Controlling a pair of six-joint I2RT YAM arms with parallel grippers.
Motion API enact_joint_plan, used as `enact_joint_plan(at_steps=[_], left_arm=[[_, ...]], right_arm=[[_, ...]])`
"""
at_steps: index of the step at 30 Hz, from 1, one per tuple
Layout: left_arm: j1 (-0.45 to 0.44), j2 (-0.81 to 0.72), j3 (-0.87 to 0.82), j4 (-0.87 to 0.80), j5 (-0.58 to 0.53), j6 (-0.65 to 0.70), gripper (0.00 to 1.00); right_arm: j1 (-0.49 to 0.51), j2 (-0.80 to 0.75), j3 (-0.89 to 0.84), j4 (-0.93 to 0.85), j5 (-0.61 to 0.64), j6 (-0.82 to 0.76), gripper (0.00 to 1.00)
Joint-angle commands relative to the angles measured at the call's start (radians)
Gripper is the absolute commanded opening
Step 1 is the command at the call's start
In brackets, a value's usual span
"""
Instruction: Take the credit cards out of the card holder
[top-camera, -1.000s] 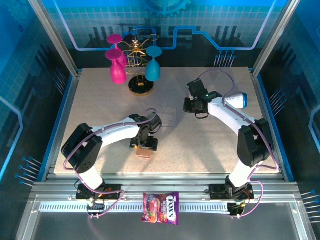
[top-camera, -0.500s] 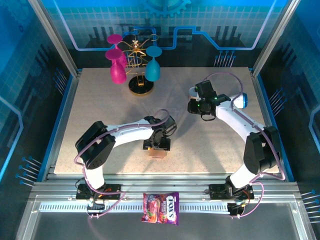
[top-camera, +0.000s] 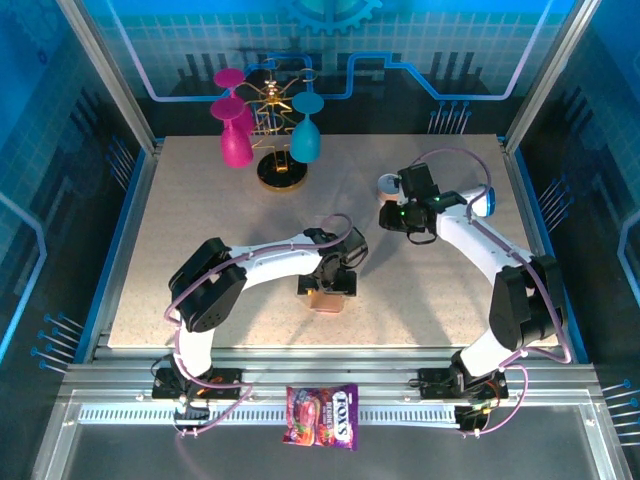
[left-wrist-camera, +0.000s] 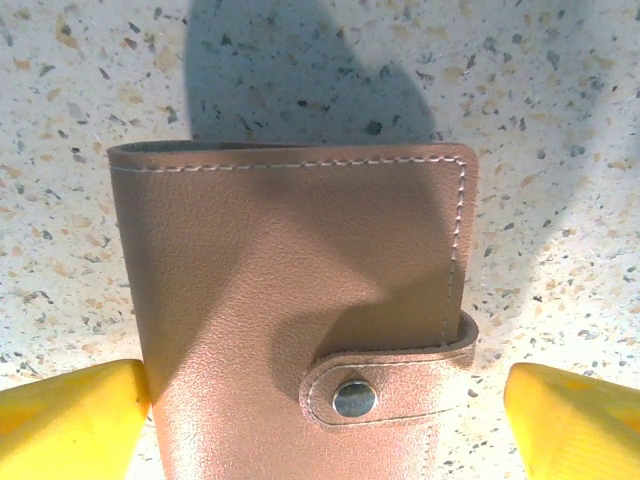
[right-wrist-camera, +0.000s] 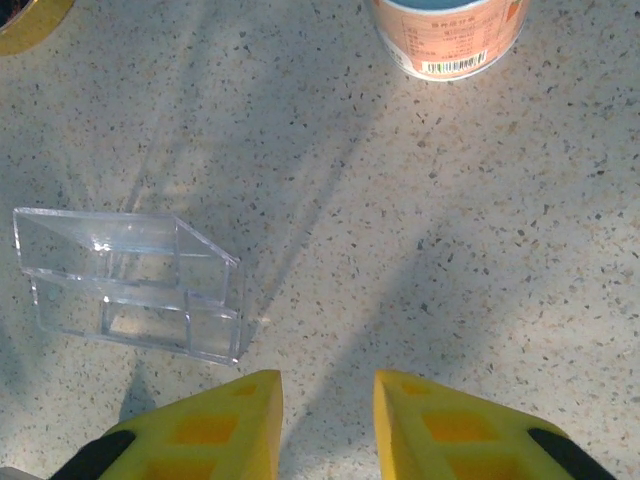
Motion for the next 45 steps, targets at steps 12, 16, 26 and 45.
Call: enact_joint_plan(at_steps=[12, 16, 26, 45], left_arm=[[0.087, -0.25, -0.164, 0.162, 0.116, -0.035, 0.93], [0.147, -0.313, -0.26, 0.291, 0.194, -0.047, 0.91], [0.288, -0.384, -0.475, 0.619, 0.423, -0.055, 0.73], [0.387, -0.494, -0.777, 0.974, 0.498, -0.242, 0.39]], right_arm=[[0.033, -0.054, -0.021, -0.06, -0.149, -0.013, 0.35], [0.088, -0.05, -0.021, -0.078, -0.143, 0.011, 0.35], [0.258, 0.013, -0.006, -0.131, -0.08, 0.074, 0.34], [0.482, 0.15, 0.008, -0.192, 0.0, 0.281, 0.31]])
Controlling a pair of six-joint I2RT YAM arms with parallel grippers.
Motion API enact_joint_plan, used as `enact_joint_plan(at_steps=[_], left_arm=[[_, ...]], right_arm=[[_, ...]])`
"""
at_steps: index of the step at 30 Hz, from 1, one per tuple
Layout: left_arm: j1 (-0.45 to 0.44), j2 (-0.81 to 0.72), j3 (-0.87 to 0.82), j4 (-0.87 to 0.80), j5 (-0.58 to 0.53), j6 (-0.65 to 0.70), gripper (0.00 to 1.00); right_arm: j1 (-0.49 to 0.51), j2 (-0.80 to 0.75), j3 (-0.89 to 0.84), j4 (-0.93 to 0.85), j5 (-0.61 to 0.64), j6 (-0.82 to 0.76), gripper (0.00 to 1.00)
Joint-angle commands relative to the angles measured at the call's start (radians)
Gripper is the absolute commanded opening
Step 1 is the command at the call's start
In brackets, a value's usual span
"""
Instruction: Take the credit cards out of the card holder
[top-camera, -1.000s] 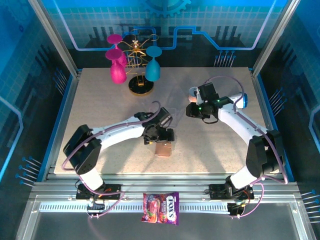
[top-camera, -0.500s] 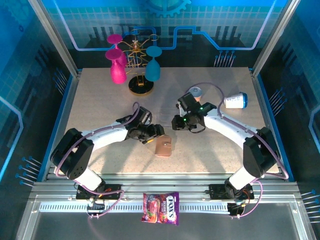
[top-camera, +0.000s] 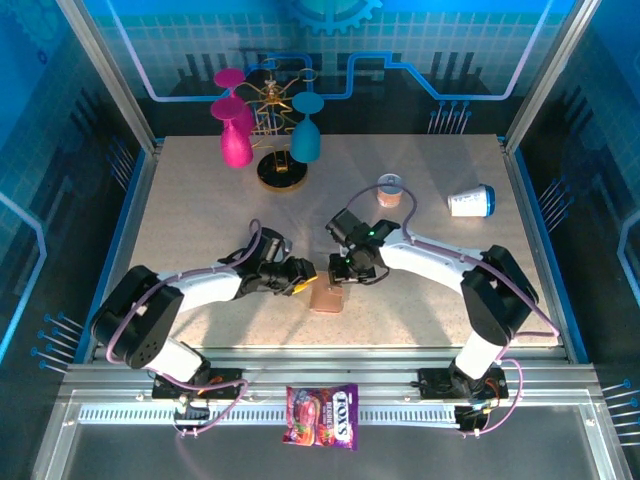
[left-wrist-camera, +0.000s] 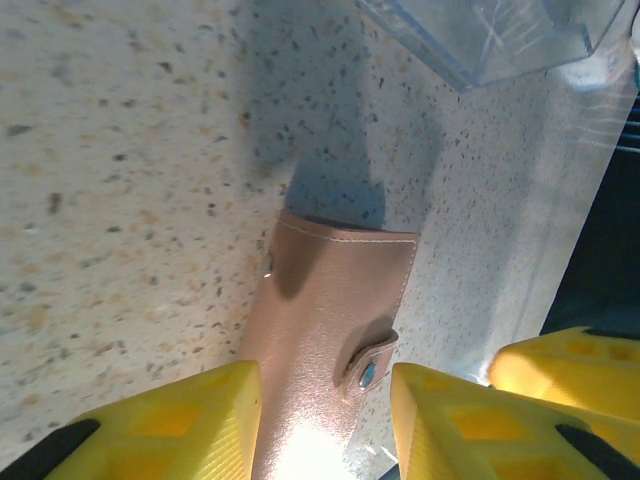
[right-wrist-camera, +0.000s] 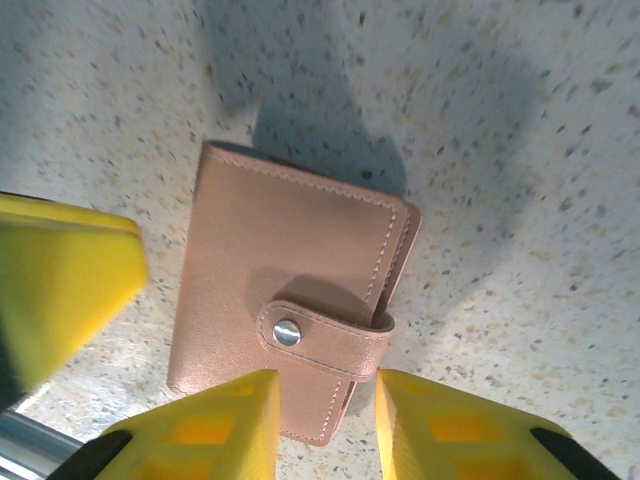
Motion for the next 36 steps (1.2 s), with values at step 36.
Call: enact_joint_plan(at_steps=[36], left_arm=[[0.184, -0.185, -0.145, 0.048, 0.098, -0.017, 0.28]], right_arm=[[0.126, 0.282, 0.27, -0.224, 0.096, 0.074, 0.34]])
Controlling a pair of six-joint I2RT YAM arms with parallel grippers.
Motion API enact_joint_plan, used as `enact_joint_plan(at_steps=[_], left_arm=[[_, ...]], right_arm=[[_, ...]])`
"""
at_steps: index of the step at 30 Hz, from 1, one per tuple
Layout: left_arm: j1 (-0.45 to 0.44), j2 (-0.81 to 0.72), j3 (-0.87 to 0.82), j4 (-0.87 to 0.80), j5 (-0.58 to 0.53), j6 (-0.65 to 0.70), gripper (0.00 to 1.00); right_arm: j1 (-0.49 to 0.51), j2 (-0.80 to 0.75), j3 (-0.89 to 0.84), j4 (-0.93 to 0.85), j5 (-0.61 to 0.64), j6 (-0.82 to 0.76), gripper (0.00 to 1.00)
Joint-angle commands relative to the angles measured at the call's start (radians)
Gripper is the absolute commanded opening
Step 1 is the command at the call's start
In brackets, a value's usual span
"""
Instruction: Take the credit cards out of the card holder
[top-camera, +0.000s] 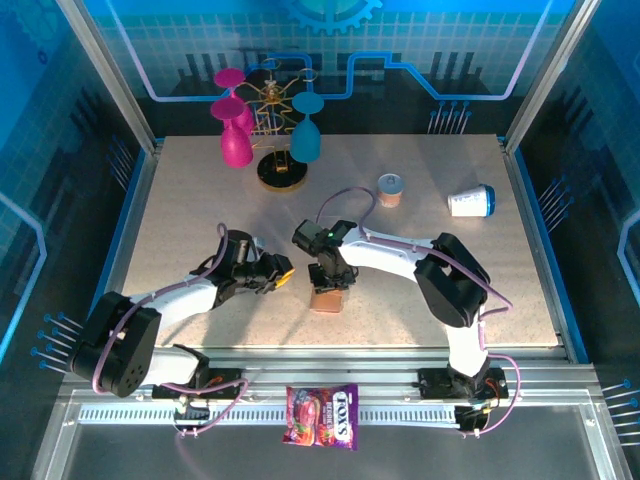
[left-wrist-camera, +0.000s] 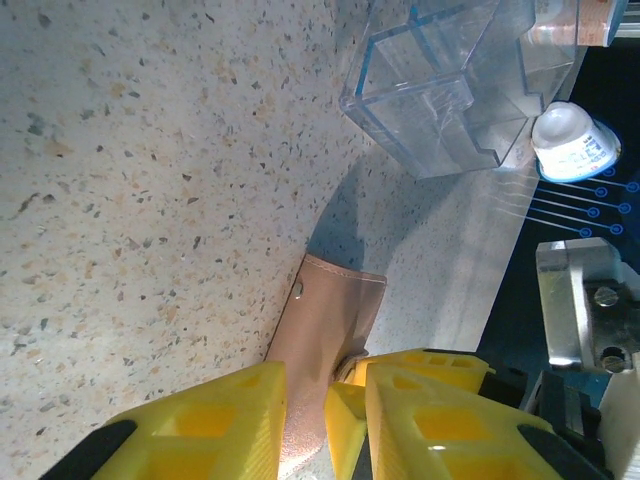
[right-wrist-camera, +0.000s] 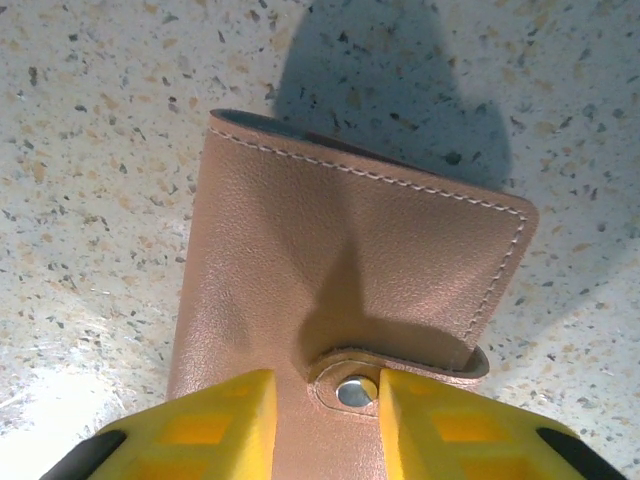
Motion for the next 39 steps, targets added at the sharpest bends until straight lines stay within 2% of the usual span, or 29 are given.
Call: enact_joint_plan(at_steps=[1, 13, 26, 31, 39], left_arm=[[0.014, -0.023, -0.012, -0.016, 0.038, 0.027, 0.28], [0.028, -0.015, 0.0, -0.028, 0.059, 0.041, 0.28], [0.025, 0.031, 0.024, -0.047, 0.095, 0.034, 0.32], [-0.011, 0.062, 0.038, -0.029, 0.098, 0.007, 0.31], [-0.124, 0.154, 0.093, 0.019, 0.083, -0.053, 0.23]], right_arm=[[0.014, 0.03, 0.027, -0.043, 0.001, 0.001, 0.34], [0.009, 0.068, 0.04, -0.053, 0.019, -0.011, 0.31], [0.007, 0.03, -0.007, 0.013, 0.014, -0.021, 0.2], [0.001, -0.001, -0.051, 0.068, -0.002, -0.025, 0.15], [-0.032, -0.071, -0.171, 0.195, -0.049, -0.016, 0.1]])
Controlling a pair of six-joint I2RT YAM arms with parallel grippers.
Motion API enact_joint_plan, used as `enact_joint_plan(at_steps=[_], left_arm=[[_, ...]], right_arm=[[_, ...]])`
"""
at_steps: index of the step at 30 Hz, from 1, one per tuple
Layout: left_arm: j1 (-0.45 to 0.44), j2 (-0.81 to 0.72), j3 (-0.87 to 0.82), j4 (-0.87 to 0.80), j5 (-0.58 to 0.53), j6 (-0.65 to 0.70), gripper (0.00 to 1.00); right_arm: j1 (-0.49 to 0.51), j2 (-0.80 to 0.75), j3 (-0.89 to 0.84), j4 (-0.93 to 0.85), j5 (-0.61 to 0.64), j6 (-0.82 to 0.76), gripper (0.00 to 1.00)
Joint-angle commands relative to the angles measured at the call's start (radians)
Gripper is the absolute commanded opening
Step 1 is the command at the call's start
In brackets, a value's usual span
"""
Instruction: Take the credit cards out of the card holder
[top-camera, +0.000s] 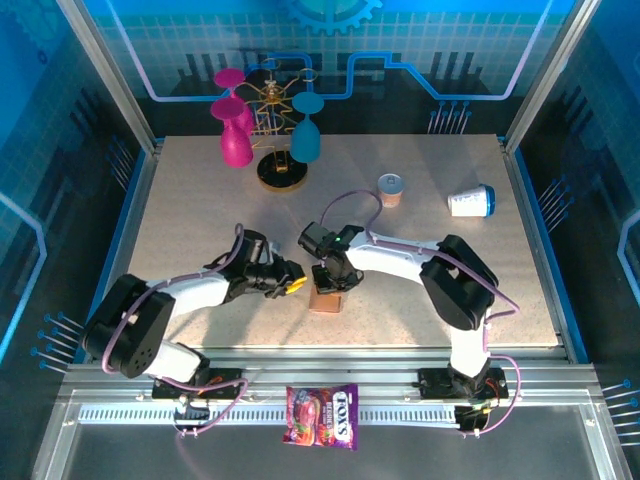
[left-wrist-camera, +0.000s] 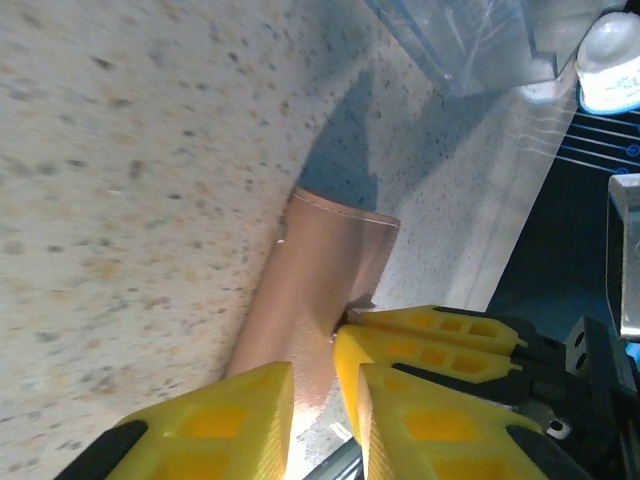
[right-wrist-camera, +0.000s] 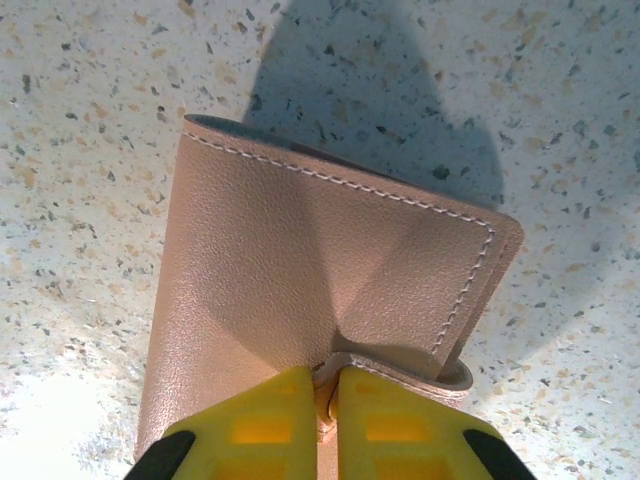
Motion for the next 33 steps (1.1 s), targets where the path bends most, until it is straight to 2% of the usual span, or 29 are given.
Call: enact_joint_plan(at_steps=[1, 6, 17, 33], left_arm=[[-0.044, 0.044, 0.036, 0.033, 0.01, -0.052, 0.23], [-0.094, 0.119, 0.051, 0.116, 0.014, -0.109, 0.13], [-0.119, 0.179, 0.068, 0.063, -0.032, -0.116, 0.12], [-0.119, 0.166, 0.1, -0.029, -0.067, -0.088, 0.13]], right_arm=[[-0.022, -0.021, -0.075, 0.089, -0.052, 0.009, 0.09], [-0.053, -0.069, -0.167, 0.204, -0.112, 0.031, 0.07], [-0.098, -0.173, -0.293, 0.326, -0.17, 0.063, 0.07], [-0.175, -0.295, -0.393, 0.251, -0.129, 0.06, 0.26]])
